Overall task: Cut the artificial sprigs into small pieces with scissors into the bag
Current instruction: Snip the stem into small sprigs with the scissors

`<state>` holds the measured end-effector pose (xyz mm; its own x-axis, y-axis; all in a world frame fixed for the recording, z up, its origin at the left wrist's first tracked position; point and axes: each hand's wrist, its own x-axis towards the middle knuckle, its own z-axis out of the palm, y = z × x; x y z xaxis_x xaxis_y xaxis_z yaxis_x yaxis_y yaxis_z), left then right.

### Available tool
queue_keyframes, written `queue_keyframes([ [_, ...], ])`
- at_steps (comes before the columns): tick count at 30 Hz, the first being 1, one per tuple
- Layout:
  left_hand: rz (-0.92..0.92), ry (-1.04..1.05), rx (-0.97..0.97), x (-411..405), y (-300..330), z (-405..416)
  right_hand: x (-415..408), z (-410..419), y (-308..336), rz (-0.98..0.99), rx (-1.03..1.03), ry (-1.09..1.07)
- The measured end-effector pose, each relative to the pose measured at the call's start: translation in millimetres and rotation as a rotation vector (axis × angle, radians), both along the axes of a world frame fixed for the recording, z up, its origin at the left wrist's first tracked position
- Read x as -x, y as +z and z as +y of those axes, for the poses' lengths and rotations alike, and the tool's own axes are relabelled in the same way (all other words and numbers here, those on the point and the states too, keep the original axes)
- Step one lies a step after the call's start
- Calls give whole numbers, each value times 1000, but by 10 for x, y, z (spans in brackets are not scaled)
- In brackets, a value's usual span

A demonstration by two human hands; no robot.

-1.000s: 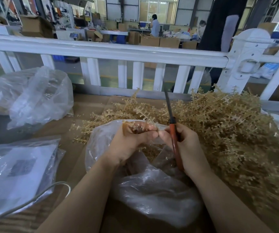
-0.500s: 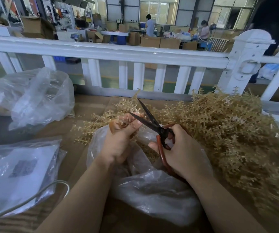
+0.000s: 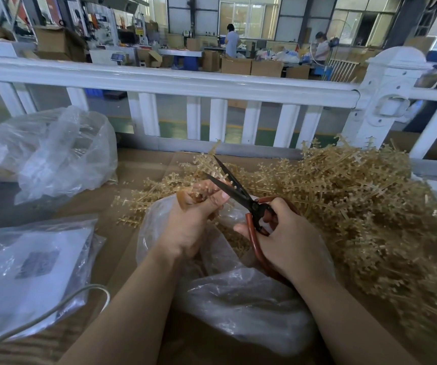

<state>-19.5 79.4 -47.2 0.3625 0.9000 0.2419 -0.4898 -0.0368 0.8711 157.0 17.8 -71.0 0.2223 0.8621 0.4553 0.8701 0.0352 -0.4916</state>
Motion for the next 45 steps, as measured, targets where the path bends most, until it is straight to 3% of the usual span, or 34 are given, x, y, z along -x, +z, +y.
queue_keyframes([
  [15,1,17,-80,-16,-76,51,6,6,-8,-44,-3,-16],
  [39,-87,-3,11,-24,-63,38,16,-12,4,-53,-39,-12],
  [45,29,45,-93,-2,-73,41,13,2,4,-73,-44,-18],
])
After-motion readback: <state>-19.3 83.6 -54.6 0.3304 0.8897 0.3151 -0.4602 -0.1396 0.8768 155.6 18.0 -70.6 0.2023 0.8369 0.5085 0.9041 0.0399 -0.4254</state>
